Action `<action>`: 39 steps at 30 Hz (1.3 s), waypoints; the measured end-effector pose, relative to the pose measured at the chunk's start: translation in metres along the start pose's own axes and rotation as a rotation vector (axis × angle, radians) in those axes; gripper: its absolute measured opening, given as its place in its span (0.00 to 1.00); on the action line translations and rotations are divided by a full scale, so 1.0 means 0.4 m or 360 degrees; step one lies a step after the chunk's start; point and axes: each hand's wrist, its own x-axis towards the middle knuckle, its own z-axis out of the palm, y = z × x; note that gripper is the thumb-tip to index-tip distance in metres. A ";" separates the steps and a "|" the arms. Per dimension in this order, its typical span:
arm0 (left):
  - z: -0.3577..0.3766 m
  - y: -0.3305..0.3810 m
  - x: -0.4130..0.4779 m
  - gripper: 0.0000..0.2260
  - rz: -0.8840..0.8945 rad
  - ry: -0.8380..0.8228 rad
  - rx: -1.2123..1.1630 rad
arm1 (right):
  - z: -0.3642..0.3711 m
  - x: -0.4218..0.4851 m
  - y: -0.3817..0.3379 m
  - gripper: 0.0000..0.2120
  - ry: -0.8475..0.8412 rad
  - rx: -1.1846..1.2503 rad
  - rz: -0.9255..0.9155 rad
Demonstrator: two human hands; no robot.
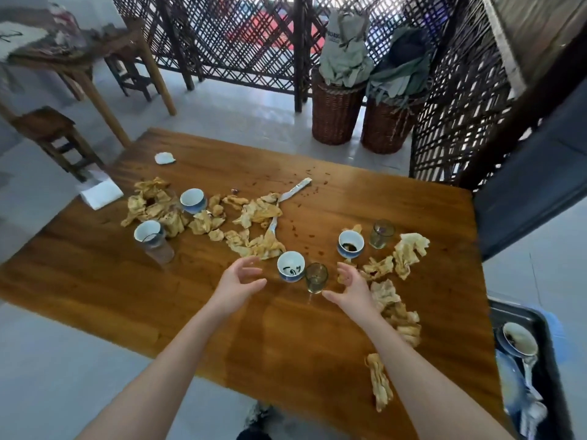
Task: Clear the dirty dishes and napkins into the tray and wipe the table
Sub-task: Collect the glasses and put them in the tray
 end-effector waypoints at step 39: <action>-0.368 -0.152 0.114 0.19 -0.0123 0.0140 -0.0104 | 0.266 0.006 -0.310 0.31 0.0176 0.0021 -0.0290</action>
